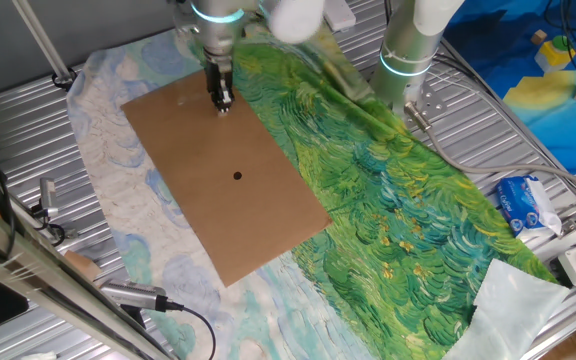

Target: Grab the block and place it at the designated location

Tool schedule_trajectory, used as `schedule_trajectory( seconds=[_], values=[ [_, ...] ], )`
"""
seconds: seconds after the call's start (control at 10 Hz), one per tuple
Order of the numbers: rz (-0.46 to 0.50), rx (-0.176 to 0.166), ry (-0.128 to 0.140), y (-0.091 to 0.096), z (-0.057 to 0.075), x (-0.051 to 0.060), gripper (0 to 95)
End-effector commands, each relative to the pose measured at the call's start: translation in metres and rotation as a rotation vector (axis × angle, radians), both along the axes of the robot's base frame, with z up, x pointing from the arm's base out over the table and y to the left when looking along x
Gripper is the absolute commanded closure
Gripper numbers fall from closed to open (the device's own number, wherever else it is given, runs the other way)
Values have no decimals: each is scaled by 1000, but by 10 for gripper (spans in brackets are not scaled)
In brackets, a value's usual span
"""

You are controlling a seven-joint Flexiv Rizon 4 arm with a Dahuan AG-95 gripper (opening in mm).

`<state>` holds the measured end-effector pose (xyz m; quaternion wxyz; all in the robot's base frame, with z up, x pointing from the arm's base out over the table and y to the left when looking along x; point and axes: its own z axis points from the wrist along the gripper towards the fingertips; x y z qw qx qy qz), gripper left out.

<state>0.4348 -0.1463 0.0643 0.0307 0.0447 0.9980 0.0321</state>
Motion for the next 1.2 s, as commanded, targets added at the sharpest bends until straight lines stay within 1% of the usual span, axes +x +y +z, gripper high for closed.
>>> schedule_trajectory(
  seconds=[0.1,0.2,0.3,0.6,0.8,1.0,1.2],
  values=[
    [-14,-22,86,-4,12,-6,950],
    [-27,-20,95,-1,19,-10,950],
    [-37,-24,99,2,24,-10,950],
    [-66,-18,90,15,27,-3,950],
    [-101,-23,98,33,30,9,950],
    [-127,-27,101,47,32,17,950],
    [-159,-30,108,66,35,30,950]
  ],
)
